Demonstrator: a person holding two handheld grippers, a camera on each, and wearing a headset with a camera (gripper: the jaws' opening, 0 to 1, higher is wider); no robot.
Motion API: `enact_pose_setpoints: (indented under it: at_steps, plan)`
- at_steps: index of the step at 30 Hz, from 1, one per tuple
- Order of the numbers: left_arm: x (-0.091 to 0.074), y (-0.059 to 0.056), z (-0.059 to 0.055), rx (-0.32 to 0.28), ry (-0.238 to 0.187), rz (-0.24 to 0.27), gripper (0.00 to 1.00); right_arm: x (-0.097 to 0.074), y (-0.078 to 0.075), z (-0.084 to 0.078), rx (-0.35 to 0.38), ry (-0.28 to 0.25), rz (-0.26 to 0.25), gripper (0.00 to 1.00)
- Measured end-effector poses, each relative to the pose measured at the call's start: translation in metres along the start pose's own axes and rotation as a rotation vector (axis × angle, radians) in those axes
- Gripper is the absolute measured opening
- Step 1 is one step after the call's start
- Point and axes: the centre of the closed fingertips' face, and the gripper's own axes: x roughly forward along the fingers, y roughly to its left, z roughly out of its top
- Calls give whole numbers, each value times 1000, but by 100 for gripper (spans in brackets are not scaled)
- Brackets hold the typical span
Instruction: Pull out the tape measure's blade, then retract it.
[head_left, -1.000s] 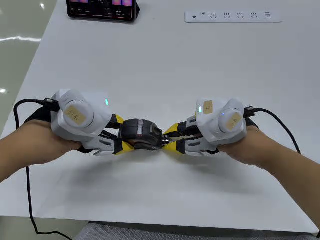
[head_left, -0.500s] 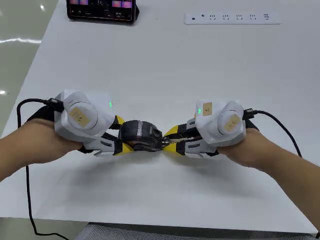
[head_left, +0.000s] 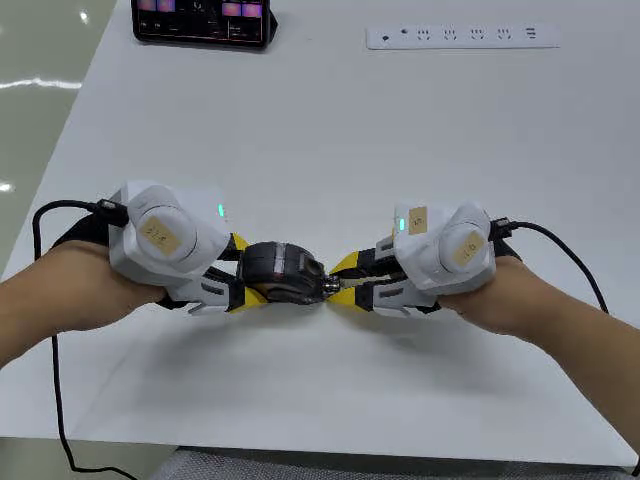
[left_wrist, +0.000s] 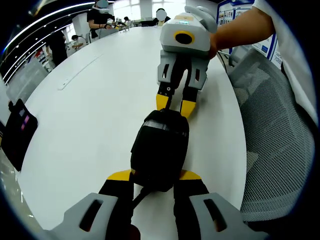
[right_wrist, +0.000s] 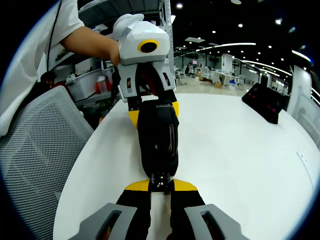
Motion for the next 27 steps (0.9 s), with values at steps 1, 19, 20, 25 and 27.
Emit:
enact_pose_setpoints:
  at_steps: [1,19,20,25,27]
  plan:
    - [0,0,0,1,-1,0,25,-1,0,-1,0,2,0,10]
    - [0,0,0,-4,-7,-1,25,-29,-1,-19,4,34,-14,10]
    - [0,0,0,-5,-8,-1,25,-31,-1,-20,4,35,-14,10]
    - [1,0,0,-7,-10,-3,25,-37,-1,-23,0,45,-11,10]
    - [1,0,0,-8,-11,-2,25,-39,-2,-25,-3,50,-12,10]
